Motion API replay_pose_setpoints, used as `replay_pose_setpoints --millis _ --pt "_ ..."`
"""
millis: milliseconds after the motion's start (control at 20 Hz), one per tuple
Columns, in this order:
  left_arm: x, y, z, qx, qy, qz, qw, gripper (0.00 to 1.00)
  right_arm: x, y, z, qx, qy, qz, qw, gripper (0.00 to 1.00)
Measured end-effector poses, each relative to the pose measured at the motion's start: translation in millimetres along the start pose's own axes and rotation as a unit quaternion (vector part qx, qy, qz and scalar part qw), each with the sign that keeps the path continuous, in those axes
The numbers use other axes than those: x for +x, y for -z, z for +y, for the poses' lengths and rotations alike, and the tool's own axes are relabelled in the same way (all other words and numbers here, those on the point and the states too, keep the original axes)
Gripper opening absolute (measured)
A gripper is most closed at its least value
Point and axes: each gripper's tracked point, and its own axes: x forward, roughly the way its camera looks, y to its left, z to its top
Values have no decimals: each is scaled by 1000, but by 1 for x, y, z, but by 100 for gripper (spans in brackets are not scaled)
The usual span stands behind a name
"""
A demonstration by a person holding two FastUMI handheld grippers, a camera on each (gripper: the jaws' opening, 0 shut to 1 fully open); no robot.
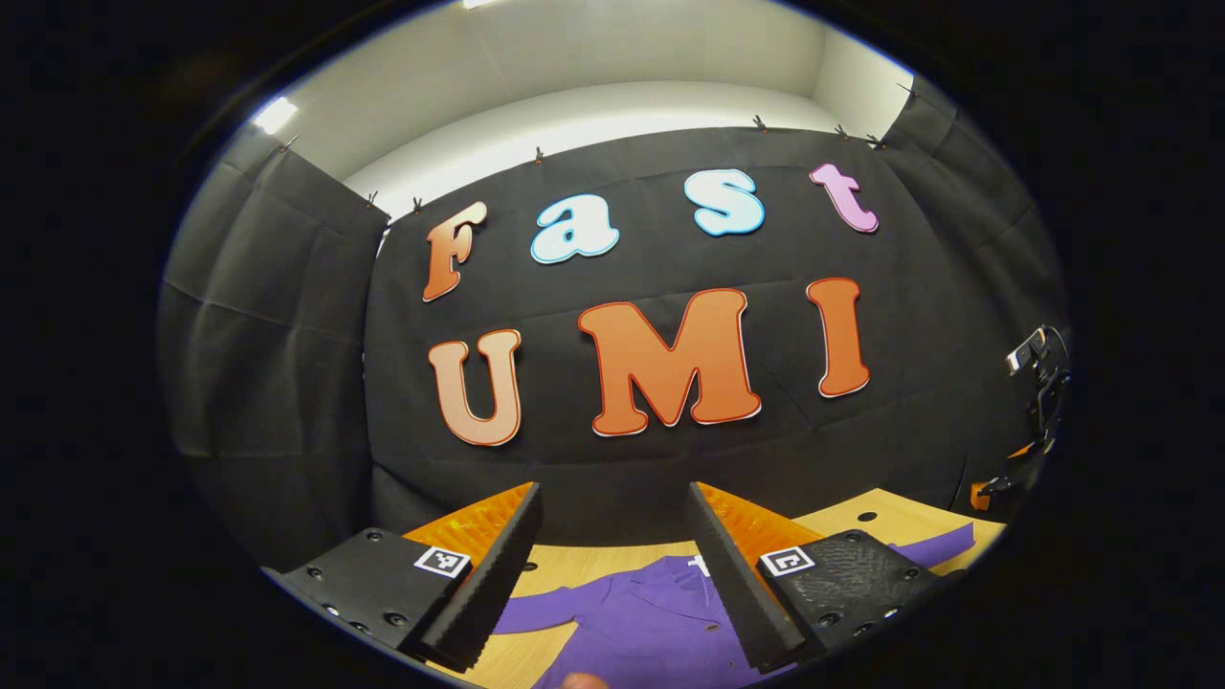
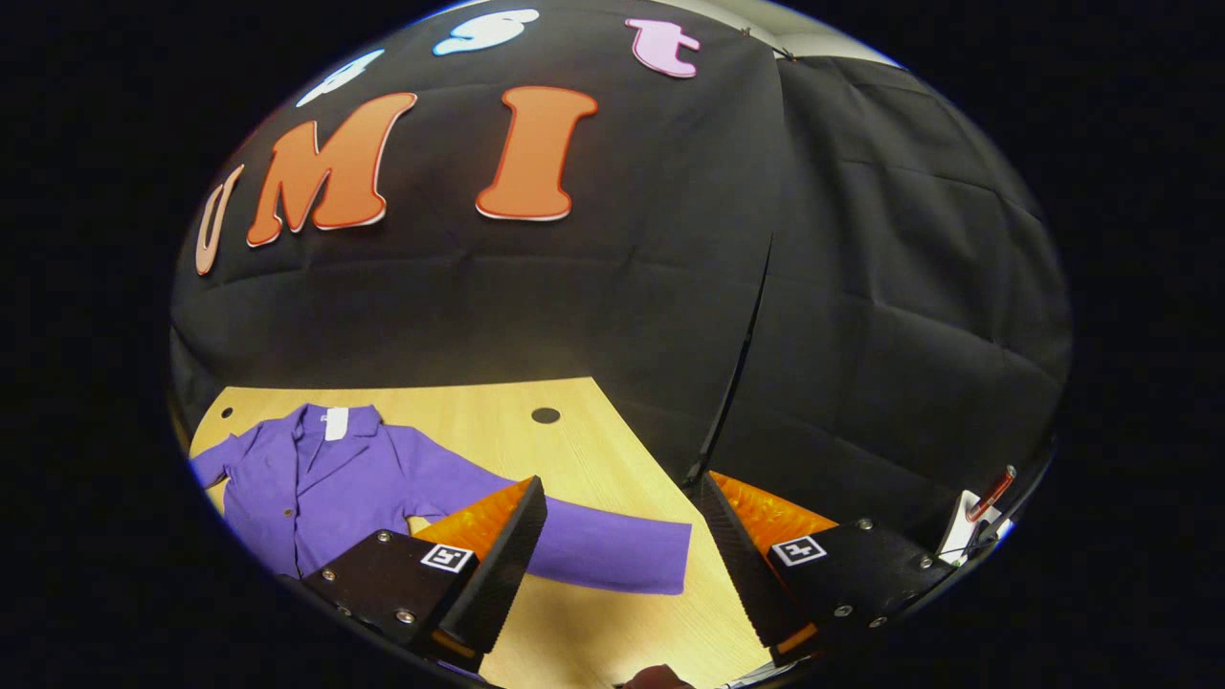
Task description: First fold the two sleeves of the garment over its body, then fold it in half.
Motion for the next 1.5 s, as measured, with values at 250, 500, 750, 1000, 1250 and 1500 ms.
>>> replay_pose_setpoints --millis 250,500,750,1000,1250,1500 --pt "-13 13 6 2 -25 16 1000 94 31 38 -25 32 18 91 995 98" --pt "-24 29 9 6 -48 44 998 94 72 82 -40 90 12 228 969 98" --pt "-30 42 8 18 -62 69 995 96 94 114 -47 98 -19 334 937 98" --pt "-33 49 -3 34 -64 89 993 94 103 135 -47 98 -39 398 911 98" --pt "-31 58 -4 39 -66 107 991 96 121 149 -41 99 -46 427 898 98" --pt "-30 63 -5 44 -73 123 989 96 133 163 -37 115 -44 457 881 93"
